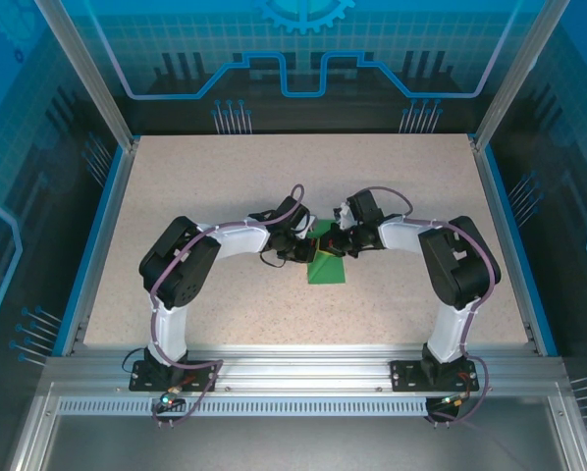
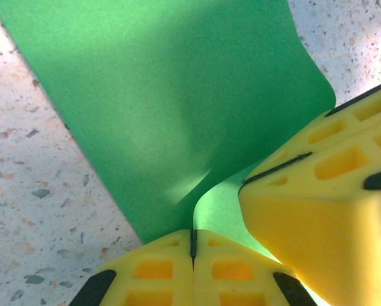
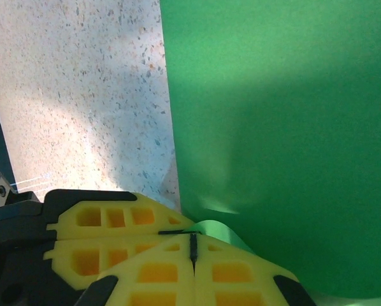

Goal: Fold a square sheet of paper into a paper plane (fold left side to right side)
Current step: Fold the triangle a second time at the center of the table.

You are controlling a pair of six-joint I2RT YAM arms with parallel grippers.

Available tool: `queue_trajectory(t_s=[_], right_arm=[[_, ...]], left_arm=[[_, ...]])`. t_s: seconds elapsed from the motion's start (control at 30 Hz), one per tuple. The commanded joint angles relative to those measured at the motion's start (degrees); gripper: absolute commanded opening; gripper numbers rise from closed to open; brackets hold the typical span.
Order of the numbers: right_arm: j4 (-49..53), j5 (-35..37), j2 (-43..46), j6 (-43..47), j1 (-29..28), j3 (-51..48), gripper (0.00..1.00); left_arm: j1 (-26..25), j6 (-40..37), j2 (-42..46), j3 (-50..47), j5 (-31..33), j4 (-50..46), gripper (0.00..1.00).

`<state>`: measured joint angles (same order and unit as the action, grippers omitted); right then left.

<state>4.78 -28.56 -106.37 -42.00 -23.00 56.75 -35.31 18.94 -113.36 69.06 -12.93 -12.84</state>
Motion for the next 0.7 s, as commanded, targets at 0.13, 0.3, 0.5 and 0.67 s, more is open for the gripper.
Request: queue_trajectory(t_s=[0.13,0.3,0.5,0.67], right_arm=[[5.7,2.3,-1.4,3.5,-1.0,1.3,0.00],[7.1,3.9,-1.0,4.6,-1.1,1.1,0.00],[8.8,5.7,-1.0,5.7,-1.0,1.0,0.00],[9.8,6.9,-0.7,6.0,-0.7,0.4,0.00]], left_arm=[[-0.6,-1.9,-2.3,0.9,-0.2,-3.4,0.02],[-0.6,-2.0,-2.3,0.9,-0.2,-3.6,0.02],[-0.6,-2.0,-2.3,0.9,-0.2,-3.7,0.02],[-0.7,-2.1,-2.3,0.8,-0.1,-3.7,0.02]])
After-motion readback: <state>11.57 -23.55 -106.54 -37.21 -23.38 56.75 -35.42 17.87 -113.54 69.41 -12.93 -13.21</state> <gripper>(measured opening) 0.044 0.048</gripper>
